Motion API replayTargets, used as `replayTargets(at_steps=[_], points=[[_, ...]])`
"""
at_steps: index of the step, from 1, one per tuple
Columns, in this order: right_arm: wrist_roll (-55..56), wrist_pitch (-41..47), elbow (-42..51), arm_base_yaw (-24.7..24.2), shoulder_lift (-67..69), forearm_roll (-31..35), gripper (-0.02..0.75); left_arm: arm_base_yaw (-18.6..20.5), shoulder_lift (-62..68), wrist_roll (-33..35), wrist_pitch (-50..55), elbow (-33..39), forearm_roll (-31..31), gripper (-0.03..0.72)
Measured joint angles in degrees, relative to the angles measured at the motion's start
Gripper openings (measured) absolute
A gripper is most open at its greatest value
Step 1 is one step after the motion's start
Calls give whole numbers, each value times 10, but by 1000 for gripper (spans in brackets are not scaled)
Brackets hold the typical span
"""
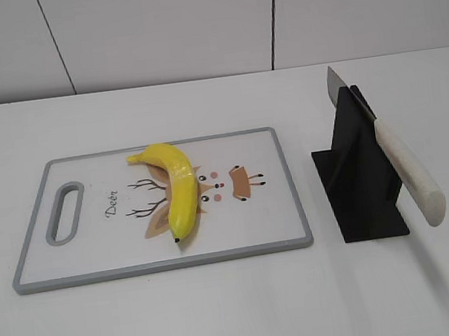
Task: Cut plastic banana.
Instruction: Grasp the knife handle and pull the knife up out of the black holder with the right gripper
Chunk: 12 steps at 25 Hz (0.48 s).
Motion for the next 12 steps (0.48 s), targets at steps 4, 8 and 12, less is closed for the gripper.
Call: replayTargets(at_steps=[4,8,12], points=[[0,4,-21,0,34,-1,582,0,0,0,0,0,0,504],[26,34,-57,0,120,-1,582,0,0,0,1,0,1,656],[39,52,-91,0,216,6,582,0,0,0,1,0,2,660]])
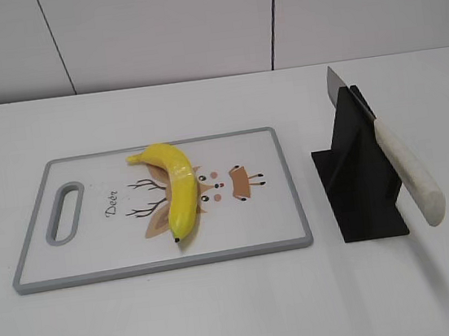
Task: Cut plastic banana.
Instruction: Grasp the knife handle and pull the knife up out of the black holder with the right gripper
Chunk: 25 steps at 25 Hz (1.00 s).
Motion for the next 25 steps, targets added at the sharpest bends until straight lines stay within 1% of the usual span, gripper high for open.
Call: replayTargets(at_steps=[5,7,10,13,15,20,25], points=[[3,12,-33,0,112,26,582,0,0,0,0,0,0,639],[10,5,-41,9,151,42,582,0,0,0,0,0,0,634],[30,-6,-57,53,216,43,582,0,0,0,0,0,0,627],[39,-8,-92,99,292,27,582,0,0,0,0,0,0,615],[55,-9,-121,117,348,17,581,0,0,0,0,0,0,609],[80,-17,-200,123,489,15,581,0,0,0,0,0,0,598],[82,-30,-242,128,600,49,581,0,0,0,-1,0,0,591]])
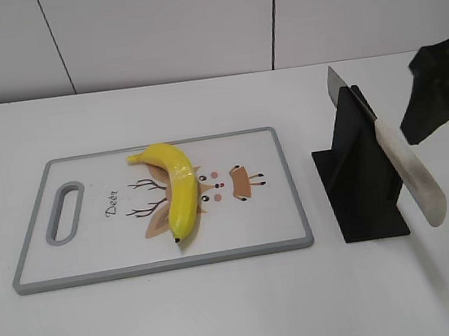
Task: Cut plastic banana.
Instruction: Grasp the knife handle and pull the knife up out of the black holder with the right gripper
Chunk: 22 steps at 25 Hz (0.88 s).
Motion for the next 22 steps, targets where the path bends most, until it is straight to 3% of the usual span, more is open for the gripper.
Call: replayTargets(at_steps=[9,11,13,14,22], points=[[0,1,-3,15,136,7,557,0,0,0,0,0,1,588],[-4,14,-3,15,146,7,442,0,0,0,0,0,1,587],[-5,22,-3,15,148,13,207,0,0,0,0,0,0,584],[3,22,-4,16,146,14,175,0,0,0,0,0,0,584],[11,36,-23,16,108,9,179,0,0,0,0,0,1,583]])
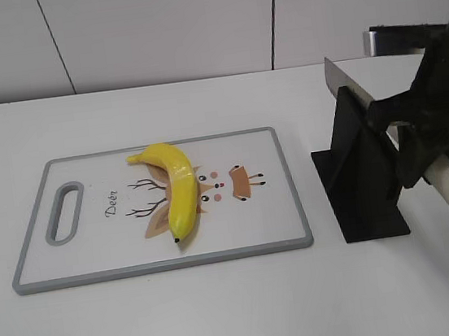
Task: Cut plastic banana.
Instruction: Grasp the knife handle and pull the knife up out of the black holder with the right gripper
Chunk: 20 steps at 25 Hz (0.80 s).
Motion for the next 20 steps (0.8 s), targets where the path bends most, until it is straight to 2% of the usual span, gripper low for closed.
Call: replayTargets(at_steps=[11,15,20], points=[[0,13,-92,0,-74,7,169,0,0,7,-1,-1,-2,583],[-68,-4,-144,0,-75,8,169,0,19,40,-6,-16,-37,569],[-200,-14,-202,0,-65,10,169,0,135,117,-55,-45,-91,559]])
